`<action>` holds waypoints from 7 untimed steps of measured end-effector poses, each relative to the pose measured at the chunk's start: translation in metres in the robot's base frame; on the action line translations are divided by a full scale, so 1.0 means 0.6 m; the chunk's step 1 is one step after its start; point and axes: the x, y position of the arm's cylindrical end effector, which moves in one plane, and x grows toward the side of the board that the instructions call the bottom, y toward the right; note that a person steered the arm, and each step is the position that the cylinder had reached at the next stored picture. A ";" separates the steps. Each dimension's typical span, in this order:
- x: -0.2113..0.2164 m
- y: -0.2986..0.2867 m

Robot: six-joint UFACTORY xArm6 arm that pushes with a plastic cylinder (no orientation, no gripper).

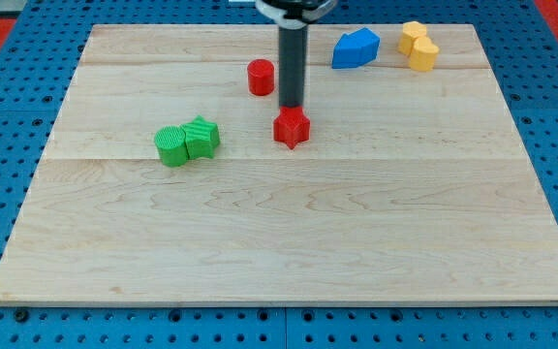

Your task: Push the red star to the right center

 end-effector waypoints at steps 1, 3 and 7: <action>0.018 -0.063; 0.060 0.084; 0.111 0.250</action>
